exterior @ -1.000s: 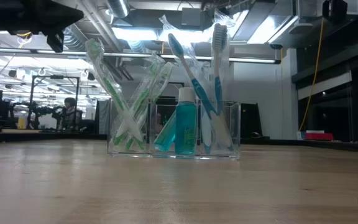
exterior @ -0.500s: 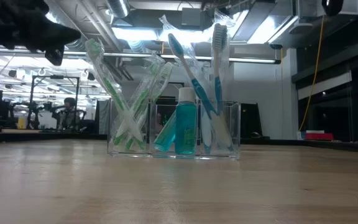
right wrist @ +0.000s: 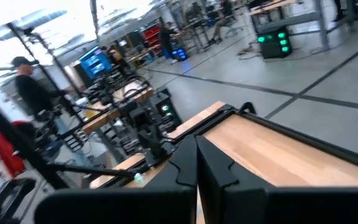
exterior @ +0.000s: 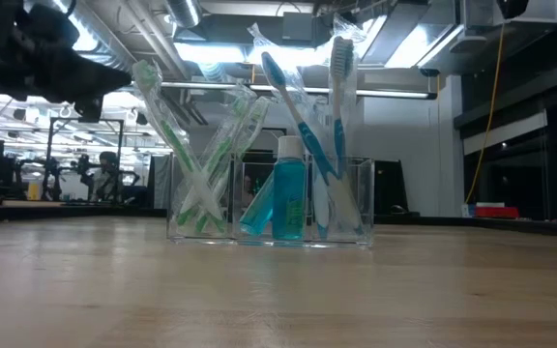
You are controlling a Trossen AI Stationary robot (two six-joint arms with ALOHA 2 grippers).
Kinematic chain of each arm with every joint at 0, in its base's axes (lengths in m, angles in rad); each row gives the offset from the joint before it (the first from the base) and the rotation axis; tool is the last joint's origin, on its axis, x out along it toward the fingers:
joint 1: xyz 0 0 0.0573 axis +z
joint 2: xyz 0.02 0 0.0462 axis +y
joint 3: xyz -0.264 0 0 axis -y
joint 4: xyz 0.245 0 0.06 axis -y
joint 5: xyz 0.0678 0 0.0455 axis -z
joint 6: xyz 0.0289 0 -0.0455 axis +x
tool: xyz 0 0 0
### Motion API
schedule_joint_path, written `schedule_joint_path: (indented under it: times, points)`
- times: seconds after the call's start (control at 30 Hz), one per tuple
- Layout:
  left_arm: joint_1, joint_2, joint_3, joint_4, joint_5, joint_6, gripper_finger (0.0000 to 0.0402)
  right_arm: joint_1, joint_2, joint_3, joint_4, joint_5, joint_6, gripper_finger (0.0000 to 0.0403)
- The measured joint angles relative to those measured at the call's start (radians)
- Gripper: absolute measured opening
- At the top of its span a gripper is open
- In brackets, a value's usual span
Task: Pick & Place toothbrushing station
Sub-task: Return to Home Position
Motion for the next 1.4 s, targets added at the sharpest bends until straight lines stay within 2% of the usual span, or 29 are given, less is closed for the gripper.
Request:
schedule_joint_path:
  times: [0.17, 0.3, 0.57, 0.7, 0.9, 1.2, 1.4]
  points:
    - [0.001, 0.031, 0.000, -0.008, 0.000, 0.034, 0.0008, 0.000, 0.000, 0.000, 0.029, -0.056, -0.046, 0.0000]
    - [0.001, 0.064, 0.000, -0.007, 0.004, -0.020, 0.0010, 0.000, 0.000, 0.000, 0.039, -0.095, -0.063, 0.0000]
    - [0.001, 0.074, 0.000, -0.006, 0.003, -0.023, 0.0010, 0.000, 0.017, -0.001, 0.041, -0.152, -0.083, 0.0000]
    - [0.001, 0.074, 0.000, -0.006, 0.003, -0.023, 0.0012, -0.005, 0.022, -0.057, 0.082, -0.183, -0.107, 0.0000]
    - [0.001, 0.074, 0.000, -0.006, 0.003, -0.023, 0.0010, -0.033, -0.002, -0.226, 0.243, -0.348, -0.188, 0.0000]
    - [0.001, 0.074, 0.000, -0.006, 0.003, -0.024, 0.0011, -0.095, -0.102, -0.350, 0.258, -0.619, -0.303, 0.0000]
    - [0.001, 0.074, 0.000, -0.006, 0.003, -0.024, 0.0008, -0.174, -0.135, -0.471, 0.283, -0.784, -0.347, 0.0000]
